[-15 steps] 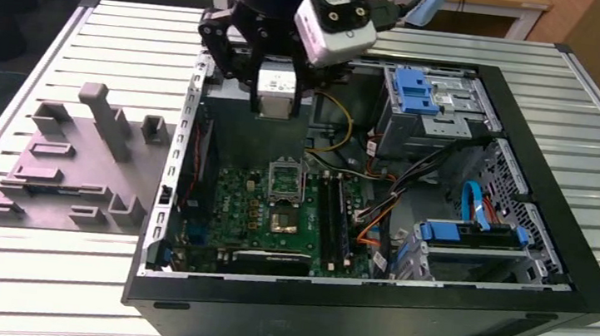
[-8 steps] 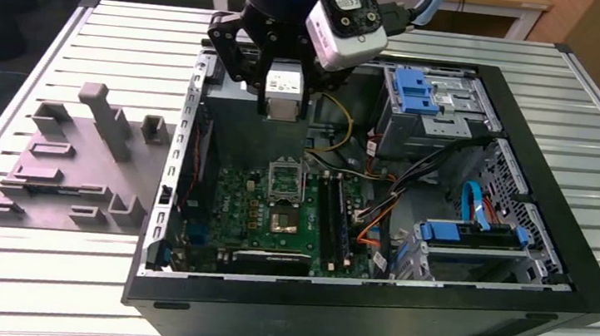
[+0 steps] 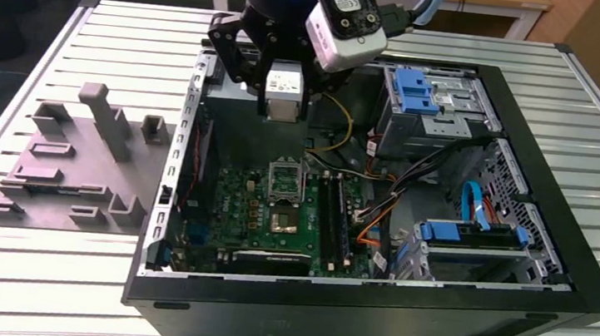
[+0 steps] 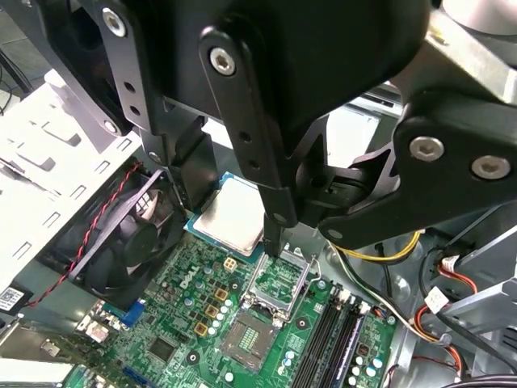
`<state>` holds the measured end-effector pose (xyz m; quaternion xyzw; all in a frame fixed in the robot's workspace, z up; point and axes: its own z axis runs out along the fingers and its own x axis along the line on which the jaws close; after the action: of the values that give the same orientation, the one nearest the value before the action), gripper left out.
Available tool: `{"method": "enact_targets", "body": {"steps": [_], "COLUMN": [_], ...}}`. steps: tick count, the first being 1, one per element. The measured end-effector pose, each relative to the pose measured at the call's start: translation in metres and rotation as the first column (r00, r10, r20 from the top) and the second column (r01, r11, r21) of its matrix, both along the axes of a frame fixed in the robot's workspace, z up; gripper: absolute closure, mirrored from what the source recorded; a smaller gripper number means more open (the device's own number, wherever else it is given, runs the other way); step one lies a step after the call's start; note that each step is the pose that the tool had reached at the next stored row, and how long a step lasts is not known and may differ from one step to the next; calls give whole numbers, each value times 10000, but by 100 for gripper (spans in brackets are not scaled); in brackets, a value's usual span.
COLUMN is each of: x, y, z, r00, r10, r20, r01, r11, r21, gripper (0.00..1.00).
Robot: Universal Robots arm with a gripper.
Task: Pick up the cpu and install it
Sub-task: 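Place the cpu into insertion slot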
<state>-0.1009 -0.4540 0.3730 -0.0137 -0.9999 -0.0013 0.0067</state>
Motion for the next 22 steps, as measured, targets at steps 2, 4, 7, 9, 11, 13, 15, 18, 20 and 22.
{"method": "enact_targets", "body": {"steps": [2,4,7,9,11,13,15,18,20,22], "x": [1,1,1,1,1,2,0,7,9,9], "y": [0,0,0,0,-3,-21,-30,-31,-31,-31], "z": [-3,-3,-4,-9,-26,-61,-99,-152,-162,-162], "r00": [10000,10000,10000,10000,10000,10000,10000,10000,10000,10000], "r10": [0,0,1,1,3,16,48,78,77,77], "r20": [0,-1,0,2,2,2,1,1,1,-1], "r01": [0,0,-1,-1,-3,-16,-48,-78,-77,-77], "r11": [10000,10000,10000,10000,10000,10000,10000,10000,10000,10000], "r21": [0,0,0,3,1,1,0,0,-1,-6], "gripper": [53,53,53,53,53,53,53,53,53,53]}}
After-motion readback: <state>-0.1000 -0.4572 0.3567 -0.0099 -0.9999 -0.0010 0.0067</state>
